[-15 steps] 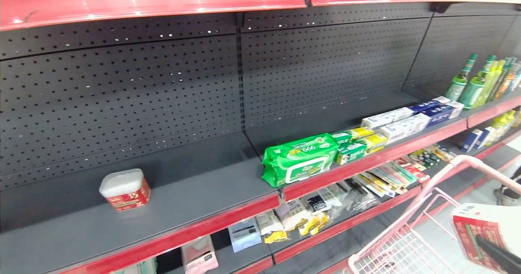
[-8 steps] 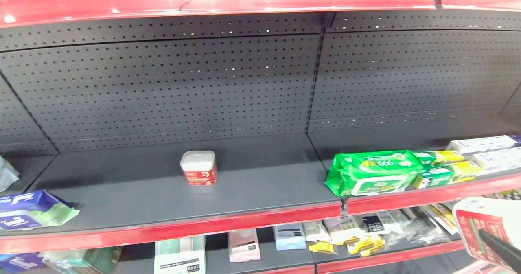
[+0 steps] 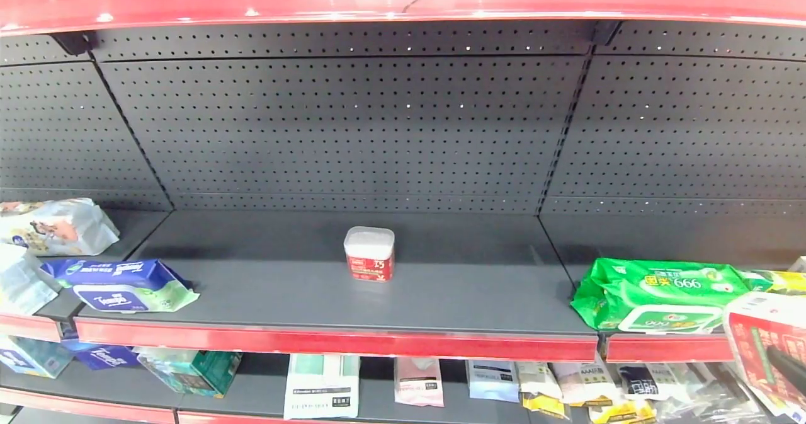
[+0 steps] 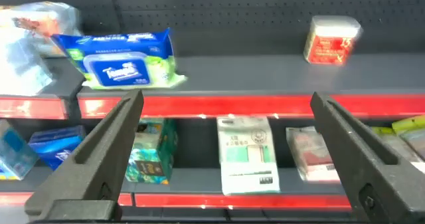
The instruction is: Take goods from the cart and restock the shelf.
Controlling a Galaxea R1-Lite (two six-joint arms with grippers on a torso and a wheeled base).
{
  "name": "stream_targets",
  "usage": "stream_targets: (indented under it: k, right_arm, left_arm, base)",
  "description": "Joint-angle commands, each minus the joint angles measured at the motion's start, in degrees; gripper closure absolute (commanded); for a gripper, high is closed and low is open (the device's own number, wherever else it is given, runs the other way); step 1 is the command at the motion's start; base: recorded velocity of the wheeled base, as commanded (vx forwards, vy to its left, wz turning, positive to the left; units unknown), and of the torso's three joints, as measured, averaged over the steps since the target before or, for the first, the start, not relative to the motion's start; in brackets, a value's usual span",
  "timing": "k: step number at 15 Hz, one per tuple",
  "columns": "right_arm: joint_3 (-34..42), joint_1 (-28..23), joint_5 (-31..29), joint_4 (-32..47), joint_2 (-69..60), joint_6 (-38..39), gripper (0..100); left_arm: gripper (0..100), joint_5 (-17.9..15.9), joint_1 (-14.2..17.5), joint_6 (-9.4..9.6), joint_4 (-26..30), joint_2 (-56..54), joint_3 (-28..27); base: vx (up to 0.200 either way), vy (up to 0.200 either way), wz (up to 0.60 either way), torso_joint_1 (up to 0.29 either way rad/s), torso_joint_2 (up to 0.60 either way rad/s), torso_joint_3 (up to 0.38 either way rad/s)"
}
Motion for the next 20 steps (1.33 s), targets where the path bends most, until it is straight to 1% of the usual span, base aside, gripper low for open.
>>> stream_targets:
  k: [1, 2, 5, 6, 7, 8, 9, 10, 11, 13, 14, 15, 17, 18, 19, 20]
  right_arm:
    - [0.1, 0.09, -0.02, 0.01, -4.44, -0.01, 100]
    - [0.19, -0.09, -0.19, 0.01, -6.02, -0.01, 100]
    - [2.21, -0.18, 0.24, 0.09, -12.62, 0.08, 100]
    - [3.09, -0.09, 0.24, 0.09, -14.02, 0.25, 100]
    - [3.7, -0.09, 0.07, 0.09, -14.99, 0.43, 100]
    - [4.58, -0.27, -0.19, 0.09, -16.31, 0.78, 100]
    - [5.46, -0.35, -0.55, 0.09, -17.54, 0.96, 100]
    - [5.81, -0.35, -0.63, 0.09, -17.54, 1.13, 100]
    - [6.87, -0.27, -0.55, 0.01, -18.07, 2.54, 100]
    - [7.92, -0.44, -0.99, 0.18, -20.97, 3.59, 100]
    - [8.97, -0.44, -1.95, 0.18, -22.55, 3.59, 100]
    - [9.77, -0.44, -3.01, 0.18, -23.69, 3.5, 100]
    - [10.12, -0.44, -3.18, 0.18, -23.95, 3.5, 100]
    - [10.56, -0.44, -3.97, 0.18, -24.04, 3.5, 100]
    - [11.08, -0.44, -4.15, 0.18, -24.04, 3.5, 100]
    - [11.79, -0.44, -4.24, 0.18, -24.39, 3.5, 100]
  left_arm:
    - [0, -0.5, 0.04, 0.19, 0.05, 0.0, 0.34]
    - [0, -0.67, 0.04, 1.16, -0.03, 0.0, 0.34]
    - [0, -0.67, 0.04, 1.42, -0.21, 0.0, 0.42]
    - [0, -0.59, 0.04, 1.6, -0.03, 0.53, -1.25]
    - [0, -0.41, -0.13, 1.34, 0.4, 4.75, -6.96]
    - [0, -0.67, -0.22, -4.99, 0.4, 16.88, -16.89]
    - [0, -0.67, -0.31, -5.78, 0.14, 21.53, -19.7]
    - [0, -0.76, -0.31, -5.08, -0.03, 23.38, -20.05]
    - [0, -0.85, -0.31, -3.15, -0.21, 28.48, -20.76]
    - [0, -0.94, -0.31, -2.44, -1.53, 36.21, -22.34]
    - [0, -1.38, -0.31, -1.3, -2.41, 40.52, -22.43]
    - [0, -2.52, -0.31, 0.28, -3.73, 44.91, -22.43]
    - [0, -3.75, -0.31, 3.45, -5.66, 49.92, -22.52]
    - [0, -10.78, -0.05, 9.16, -9.35, 58.27, -22.78]
    - [0, -13.86, 0.3, 11.71, -11.99, 62.75, -22.69]
    - [0, -15.79, 0.83, 14.61, -14.98, 68.38, -22.78]
  base:
    - [0.0, 0.0, 0.0, 0.0, 0.0, 0.0]
    - [0.0, 0.0, 0.0, 0.0, 0.0, 0.0]
    - [0.0, 0.0, 0.0, 0.0, 0.0, 0.0]
    - [0.0, 0.0, 0.0, 0.0, 0.0, 0.0]
    - [0.0, 0.0, 0.0, 0.0, 0.0, 0.0]
    - [0.0, 0.0, 0.0, 0.0, 0.0, 0.0]
    - [0.0, 0.0, 0.0, 0.0, 0.0, 0.0]
    - [0.0, 0.0, 0.0, 0.0, 0.0, 0.0]
    - [0.0, 0.0, 0.0, 0.0, 0.0, 0.0]
    - [0.0, 0.0, 0.0, 0.0, 0.0, 0.0]
    - [0.0, 0.0, 0.0, 0.0, 0.0, 0.0]
    - [0.0, 0.0, 0.0, 0.0, 0.0, 0.0]
    - [0.0, 0.0, 0.0, 0.0, 0.0, 0.0]
    - [0.0, 0.0, 0.0, 0.0, 0.0, 0.0]
    - [0.0, 0.0, 0.0, 0.0, 0.0, 0.0]
    - [0.0, 0.0, 0.0, 0.0, 0.0, 0.0]
